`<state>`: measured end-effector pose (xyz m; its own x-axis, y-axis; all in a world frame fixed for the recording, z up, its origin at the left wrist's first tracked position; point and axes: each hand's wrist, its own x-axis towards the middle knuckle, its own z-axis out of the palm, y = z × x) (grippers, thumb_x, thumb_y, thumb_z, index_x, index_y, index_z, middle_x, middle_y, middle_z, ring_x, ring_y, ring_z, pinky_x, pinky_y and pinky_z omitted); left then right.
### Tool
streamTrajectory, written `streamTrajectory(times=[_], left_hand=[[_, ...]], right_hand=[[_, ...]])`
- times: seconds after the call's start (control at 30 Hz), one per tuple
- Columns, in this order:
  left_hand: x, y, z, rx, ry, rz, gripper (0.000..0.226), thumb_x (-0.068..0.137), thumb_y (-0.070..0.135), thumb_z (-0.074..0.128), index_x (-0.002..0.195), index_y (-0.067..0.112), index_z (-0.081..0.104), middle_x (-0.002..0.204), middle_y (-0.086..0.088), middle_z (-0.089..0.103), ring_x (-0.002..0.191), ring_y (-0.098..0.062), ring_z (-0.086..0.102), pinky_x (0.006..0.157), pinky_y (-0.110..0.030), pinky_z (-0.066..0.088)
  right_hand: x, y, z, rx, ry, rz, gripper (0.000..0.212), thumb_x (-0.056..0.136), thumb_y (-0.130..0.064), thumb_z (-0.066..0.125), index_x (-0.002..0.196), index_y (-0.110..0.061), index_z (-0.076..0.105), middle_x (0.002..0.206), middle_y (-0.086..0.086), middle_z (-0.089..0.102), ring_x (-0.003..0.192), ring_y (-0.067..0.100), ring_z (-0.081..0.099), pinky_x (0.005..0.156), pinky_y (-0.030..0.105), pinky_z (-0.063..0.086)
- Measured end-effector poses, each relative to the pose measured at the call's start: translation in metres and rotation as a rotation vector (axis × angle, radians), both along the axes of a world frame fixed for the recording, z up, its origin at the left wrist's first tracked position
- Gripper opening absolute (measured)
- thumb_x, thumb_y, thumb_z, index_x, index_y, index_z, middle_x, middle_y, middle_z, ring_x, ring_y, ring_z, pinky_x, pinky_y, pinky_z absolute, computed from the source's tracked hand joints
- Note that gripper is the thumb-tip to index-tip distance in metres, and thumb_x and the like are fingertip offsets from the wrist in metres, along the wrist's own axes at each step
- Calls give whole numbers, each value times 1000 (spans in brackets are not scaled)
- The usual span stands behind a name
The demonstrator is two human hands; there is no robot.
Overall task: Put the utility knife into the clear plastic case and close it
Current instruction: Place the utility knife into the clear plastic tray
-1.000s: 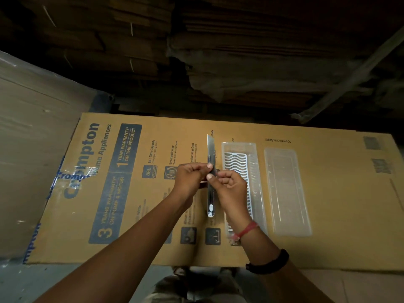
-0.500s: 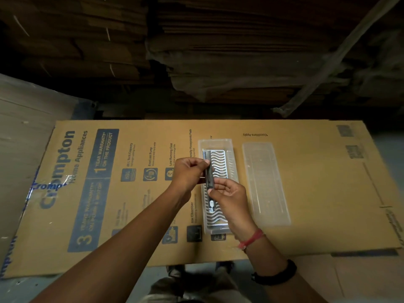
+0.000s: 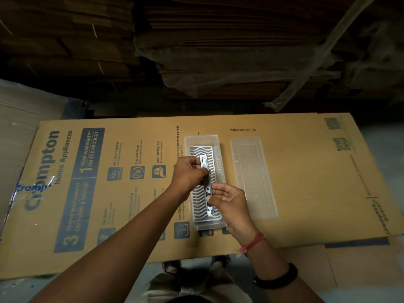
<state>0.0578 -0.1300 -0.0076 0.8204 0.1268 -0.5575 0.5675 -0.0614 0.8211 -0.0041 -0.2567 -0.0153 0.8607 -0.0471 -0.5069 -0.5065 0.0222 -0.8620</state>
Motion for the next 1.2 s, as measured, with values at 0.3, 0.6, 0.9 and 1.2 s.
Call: streamTrajectory(times=[0.3, 0.6, 0.9, 1.2], left_hand=[[-1, -11, -9, 107, -20, -36, 16, 76, -7, 68, 85, -18, 61, 70, -21, 60, 64, -28, 61, 62, -48, 58], [0, -7, -16, 279, -114, -115, 22, 80, 0, 60, 102, -3, 66, 90, -24, 71, 83, -38, 69, 77, -51, 58], [-13, 5, -20, 420, -311, -159, 37, 82, 6, 58, 119, 3, 61, 104, 1, 59, 104, -26, 62, 95, -47, 53], [-13, 2, -30, 452, -377, -171, 40, 85, 5, 58, 125, 3, 58, 116, -14, 65, 105, -25, 62, 96, -40, 52]], right_hand=[[1, 2, -3, -625, -228, 239, 11, 76, -24, 78, 82, -18, 71, 68, -10, 66, 64, 6, 64, 63, 26, 57], [31, 23, 5, -908, -188, 381, 14, 87, -16, 59, 80, -5, 64, 85, 18, 69, 80, 38, 66, 58, 32, 40], [52, 37, -15, -1010, -188, 541, 13, 91, -5, 50, 95, -4, 62, 99, 19, 68, 93, 37, 66, 65, 35, 44], [47, 35, -31, -958, -191, 533, 18, 94, -11, 47, 92, -7, 65, 94, 17, 70, 90, 37, 66, 72, 37, 48]])
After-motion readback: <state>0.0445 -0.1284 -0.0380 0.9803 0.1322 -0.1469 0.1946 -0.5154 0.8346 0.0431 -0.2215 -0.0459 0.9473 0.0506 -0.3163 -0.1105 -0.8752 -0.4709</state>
